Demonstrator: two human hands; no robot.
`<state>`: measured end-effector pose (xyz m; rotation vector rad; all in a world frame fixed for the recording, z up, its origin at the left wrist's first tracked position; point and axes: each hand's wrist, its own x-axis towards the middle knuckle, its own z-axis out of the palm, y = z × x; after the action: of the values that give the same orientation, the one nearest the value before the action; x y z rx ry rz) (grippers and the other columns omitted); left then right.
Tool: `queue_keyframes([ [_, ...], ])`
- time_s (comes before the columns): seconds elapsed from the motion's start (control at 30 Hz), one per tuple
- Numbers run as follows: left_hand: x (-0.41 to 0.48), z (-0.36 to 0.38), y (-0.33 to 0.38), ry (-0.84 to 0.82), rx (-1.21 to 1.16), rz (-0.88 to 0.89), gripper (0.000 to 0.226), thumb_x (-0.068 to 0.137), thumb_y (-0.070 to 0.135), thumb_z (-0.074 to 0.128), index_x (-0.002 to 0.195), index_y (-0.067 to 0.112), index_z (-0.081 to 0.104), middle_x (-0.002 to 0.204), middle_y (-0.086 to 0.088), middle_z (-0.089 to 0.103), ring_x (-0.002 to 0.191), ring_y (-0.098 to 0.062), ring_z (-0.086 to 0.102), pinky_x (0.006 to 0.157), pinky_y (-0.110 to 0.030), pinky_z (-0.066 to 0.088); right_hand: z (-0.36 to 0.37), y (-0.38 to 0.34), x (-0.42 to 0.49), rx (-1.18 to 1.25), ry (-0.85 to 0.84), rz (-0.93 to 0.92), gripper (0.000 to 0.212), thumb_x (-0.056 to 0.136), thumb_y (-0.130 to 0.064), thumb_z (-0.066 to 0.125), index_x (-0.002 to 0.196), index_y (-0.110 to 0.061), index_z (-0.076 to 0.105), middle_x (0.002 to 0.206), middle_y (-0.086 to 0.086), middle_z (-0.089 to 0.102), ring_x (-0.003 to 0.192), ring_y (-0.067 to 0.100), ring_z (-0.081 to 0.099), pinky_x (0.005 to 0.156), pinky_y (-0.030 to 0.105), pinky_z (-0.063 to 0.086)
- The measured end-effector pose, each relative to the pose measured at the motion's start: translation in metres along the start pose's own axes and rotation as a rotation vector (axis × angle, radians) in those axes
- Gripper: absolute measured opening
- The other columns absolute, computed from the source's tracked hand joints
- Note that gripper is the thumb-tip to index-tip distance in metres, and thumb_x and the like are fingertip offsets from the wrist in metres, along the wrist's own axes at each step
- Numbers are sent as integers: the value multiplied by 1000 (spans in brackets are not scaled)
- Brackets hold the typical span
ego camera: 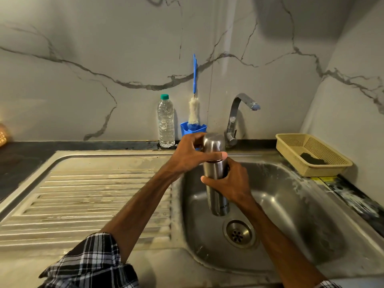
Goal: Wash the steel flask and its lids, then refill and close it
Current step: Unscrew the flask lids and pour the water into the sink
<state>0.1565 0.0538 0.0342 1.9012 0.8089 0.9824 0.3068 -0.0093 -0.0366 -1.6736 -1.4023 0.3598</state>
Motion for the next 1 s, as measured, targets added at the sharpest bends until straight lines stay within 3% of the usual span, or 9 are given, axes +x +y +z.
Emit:
queue_keyframes([
  [0.23,1,-45,18,222,-124,14,44,76,36,88,114,20,72,100,4,77,93,-9,72,84,-23,57,8,-8,1,44,5,26,53,59,-38,94,100,-34,60,87,-18,65,80,-2,64,76,21,52],
  [0.37,3,-78,10,343,-159,-2,50,77,38,87,119,16,70,103,-1,77,96,-13,72,87,-23,57,20,-22,8,100,18,16,61,61,-33,94,112,-26,62,96,-14,65,83,-3,62,77,19,49],
  [0.47,5,-94,2,418,-106,-18,56,77,38,87,125,17,67,104,0,75,92,-8,72,77,-15,56,35,-28,9,116,25,8,65,62,-30,94,117,-22,62,100,-12,65,89,6,64,84,25,51],
  [0.6,9,-107,-20,403,106,-72,56,75,38,89,123,18,68,98,2,76,84,-6,72,72,-16,55,49,-21,6,83,86,-7,63,60,-34,94,114,-20,66,97,-9,69,84,8,66,80,26,53],
  [0.8,20,-109,-85,327,477,-237,61,67,44,92,116,14,72,103,1,73,94,-14,68,64,-14,42,54,-8,6,36,86,21,64,58,-39,93,114,-21,65,100,-3,73,84,13,68,80,34,58],
  [0.87,22,-107,-101,311,544,-282,57,69,39,92,114,11,72,104,-2,72,95,-17,66,67,-18,42,53,-8,6,20,81,17,64,59,-39,93,114,-20,65,99,-3,73,82,13,67,78,30,55],
  [1.0,21,-107,-119,267,607,-374,70,67,34,94,126,9,64,119,-7,68,98,-15,57,76,-25,42,54,-6,7,9,33,17,63,62,-38,92,116,-20,65,100,-3,72,82,11,65,75,25,50],
])
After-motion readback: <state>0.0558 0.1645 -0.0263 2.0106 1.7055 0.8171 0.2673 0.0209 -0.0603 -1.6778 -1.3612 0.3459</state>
